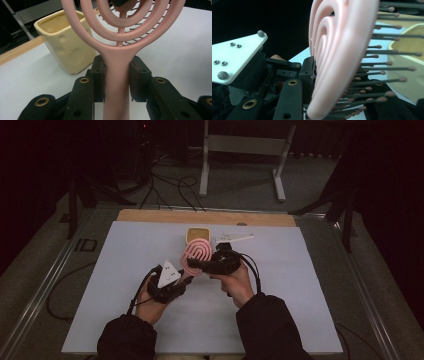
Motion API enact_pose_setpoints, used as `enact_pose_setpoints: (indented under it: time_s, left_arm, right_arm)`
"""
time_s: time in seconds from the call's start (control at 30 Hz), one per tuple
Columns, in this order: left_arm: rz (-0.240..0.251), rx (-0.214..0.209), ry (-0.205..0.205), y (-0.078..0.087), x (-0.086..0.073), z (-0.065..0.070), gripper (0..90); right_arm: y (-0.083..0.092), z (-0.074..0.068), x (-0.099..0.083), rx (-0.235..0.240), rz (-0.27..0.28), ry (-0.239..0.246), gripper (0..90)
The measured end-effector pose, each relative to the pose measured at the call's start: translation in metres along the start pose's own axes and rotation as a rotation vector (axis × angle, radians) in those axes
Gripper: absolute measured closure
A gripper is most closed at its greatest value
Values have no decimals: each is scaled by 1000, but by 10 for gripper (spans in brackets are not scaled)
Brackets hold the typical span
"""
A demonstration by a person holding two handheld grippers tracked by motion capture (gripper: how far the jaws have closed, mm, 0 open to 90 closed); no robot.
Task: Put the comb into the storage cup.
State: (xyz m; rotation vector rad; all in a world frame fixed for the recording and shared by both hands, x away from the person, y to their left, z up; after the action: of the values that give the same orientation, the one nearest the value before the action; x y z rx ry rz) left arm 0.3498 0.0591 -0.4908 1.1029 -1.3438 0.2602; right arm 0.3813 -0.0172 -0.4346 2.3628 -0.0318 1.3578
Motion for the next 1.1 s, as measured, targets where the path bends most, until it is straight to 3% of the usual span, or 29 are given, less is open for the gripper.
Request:
enact_pose_setpoints:
  time_s: [0.23,0.4,0.43,0.57,0.77,1.1]
  left_arm:
    - [7,-12,15,0,1,0,616]
    - [2,-11,28,0,1,-1,466]
    - [6,-19,39,1,2,-1,466]
    - [33,-29,63,3,5,-1,328]
    - [55,-9,80,7,9,-5,158]
    - [77,49,115,17,10,-17,25]
  right_arm:
    - [-1,-1,-1,2,-1,2,638]
    - [-1,-1,0,1,2,4,639]
    - [-1,-1,0,1,3,5,638]
    - [-1,0,0,-1,6,7,638]
    - [-2,0,-1,-4,2,7,638]
    - [3,2,0,-13,3,15,638]
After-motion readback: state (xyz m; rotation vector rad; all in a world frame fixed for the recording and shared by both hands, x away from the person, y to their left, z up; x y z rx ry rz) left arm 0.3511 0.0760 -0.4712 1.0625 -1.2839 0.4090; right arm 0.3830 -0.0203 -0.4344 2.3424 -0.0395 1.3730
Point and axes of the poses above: each handheld gripper's, and its own axes: y roughly backward along the jaws, x roughly out of its top, z roughly to its right, the point moved 9 cm from there along -y, roughly forward along the jaws, and after that the axes turned 6 degrees about x, right-handed, at the moved point
